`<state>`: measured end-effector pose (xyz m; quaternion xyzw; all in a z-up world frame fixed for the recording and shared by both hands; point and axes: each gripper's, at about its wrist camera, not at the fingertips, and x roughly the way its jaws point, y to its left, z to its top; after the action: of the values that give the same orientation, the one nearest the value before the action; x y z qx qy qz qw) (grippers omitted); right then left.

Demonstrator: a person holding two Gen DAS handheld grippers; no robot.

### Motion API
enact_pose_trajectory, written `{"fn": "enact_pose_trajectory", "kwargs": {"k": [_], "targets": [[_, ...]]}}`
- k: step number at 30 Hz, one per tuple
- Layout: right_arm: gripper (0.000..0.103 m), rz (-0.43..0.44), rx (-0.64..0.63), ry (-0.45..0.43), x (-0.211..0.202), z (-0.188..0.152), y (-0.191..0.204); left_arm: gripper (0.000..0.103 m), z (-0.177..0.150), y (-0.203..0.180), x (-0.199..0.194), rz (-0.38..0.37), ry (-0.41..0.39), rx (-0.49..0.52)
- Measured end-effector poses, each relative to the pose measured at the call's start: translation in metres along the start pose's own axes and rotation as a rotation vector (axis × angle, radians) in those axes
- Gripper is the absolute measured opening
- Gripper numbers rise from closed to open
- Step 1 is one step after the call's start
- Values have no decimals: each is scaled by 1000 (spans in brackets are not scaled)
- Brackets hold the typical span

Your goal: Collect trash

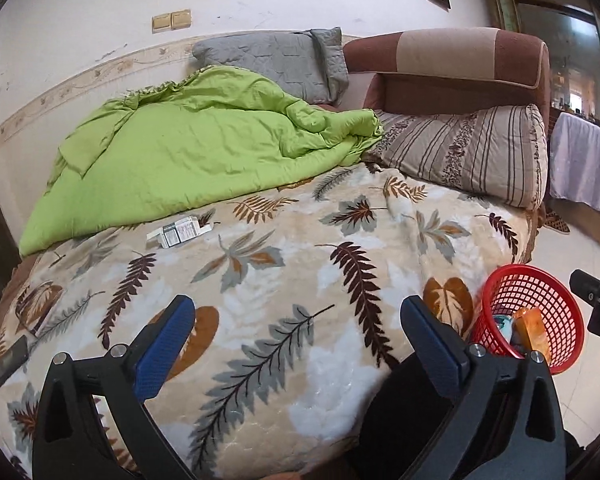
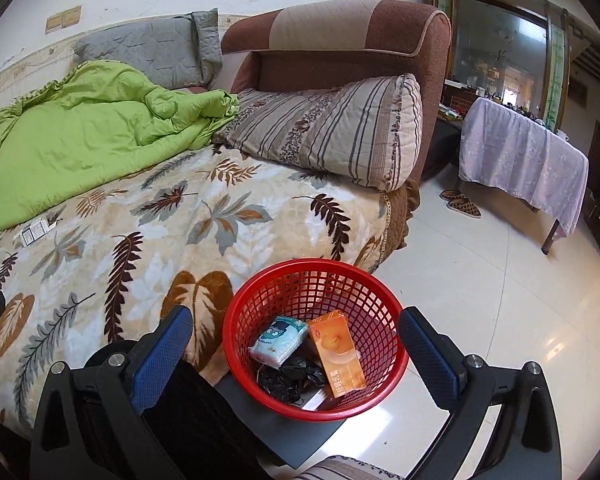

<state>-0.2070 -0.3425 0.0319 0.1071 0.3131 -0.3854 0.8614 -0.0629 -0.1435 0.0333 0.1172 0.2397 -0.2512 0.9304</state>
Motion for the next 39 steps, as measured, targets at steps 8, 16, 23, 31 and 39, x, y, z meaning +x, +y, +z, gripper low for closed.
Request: {"fn": "enact_pose_trajectory", "kwargs": {"k": [8, 16, 23, 31, 39], "targets": [[103, 3, -16, -9, 0, 0, 2, 102, -2, -3, 1, 8, -3, 23], [103, 2, -18, -5, -1, 0, 2, 102, -4, 0, 4, -17, 4, -1], [103, 1, -22, 1, 1, 0, 4, 102, -5, 1, 5, -21, 4, -2], [103, -1, -23, 3, 2, 0, 4, 102, -7, -1, 6, -27, 5, 2], [103, -2, -22, 9, 4, -2, 4, 102, -8, -1, 6, -29, 6, 2]]}}
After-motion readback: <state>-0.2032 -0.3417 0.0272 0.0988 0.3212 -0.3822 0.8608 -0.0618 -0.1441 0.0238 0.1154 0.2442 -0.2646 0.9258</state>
